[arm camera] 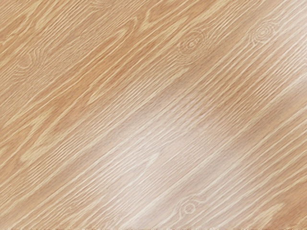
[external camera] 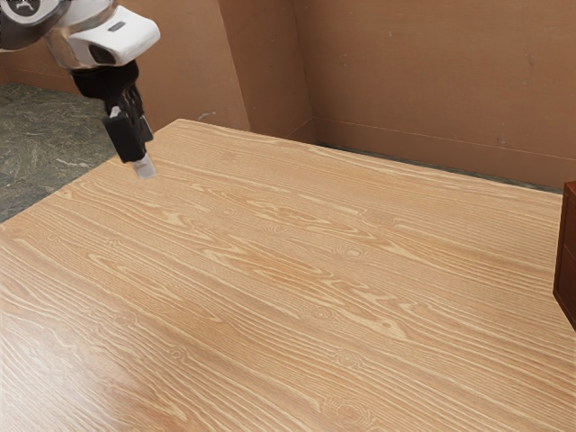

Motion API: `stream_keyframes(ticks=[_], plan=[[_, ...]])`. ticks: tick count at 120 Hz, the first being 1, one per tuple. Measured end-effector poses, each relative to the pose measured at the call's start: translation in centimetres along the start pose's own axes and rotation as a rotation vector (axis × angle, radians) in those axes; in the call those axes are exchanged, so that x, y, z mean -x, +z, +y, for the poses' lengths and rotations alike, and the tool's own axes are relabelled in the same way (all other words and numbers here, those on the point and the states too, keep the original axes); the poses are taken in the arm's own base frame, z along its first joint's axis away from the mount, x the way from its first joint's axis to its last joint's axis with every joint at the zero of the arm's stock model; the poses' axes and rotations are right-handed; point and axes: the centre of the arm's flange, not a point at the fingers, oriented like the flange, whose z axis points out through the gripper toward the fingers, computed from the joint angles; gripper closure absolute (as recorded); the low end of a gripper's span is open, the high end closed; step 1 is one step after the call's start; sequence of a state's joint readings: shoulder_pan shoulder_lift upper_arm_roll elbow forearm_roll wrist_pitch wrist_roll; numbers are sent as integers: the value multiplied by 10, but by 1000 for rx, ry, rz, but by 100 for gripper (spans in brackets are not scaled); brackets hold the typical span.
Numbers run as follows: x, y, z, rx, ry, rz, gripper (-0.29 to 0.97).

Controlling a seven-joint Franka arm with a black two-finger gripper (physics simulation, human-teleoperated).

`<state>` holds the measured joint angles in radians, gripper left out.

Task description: Pull the drawer handle with one arm to open the drawer

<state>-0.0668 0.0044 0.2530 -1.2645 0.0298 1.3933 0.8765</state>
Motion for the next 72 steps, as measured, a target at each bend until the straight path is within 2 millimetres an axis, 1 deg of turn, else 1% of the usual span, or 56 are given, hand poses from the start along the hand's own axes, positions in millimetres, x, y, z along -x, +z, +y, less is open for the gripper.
stream_keyframes(ticks=[13, 24, 33, 42, 48, 51, 53, 58, 61, 72], plan=[[3, 1, -3, 2, 1, -4, 0], [7, -2, -4, -1, 3, -1, 0], [8, 1, -6, 5, 3, 0, 0], [14, -6, -3, 5, 6, 11, 0], [22, -12, 13, 17, 24, 24, 0], [21, -8, 26, 38, 50, 23, 0], [15, -5, 37, 50, 76, 21, 0], [-7, 0, 67, 73, 159, 19, 0], [-18, 3, 81, 84, 202, 18, 0], [-47, 11, 113, 109, 332, 14, 0]])
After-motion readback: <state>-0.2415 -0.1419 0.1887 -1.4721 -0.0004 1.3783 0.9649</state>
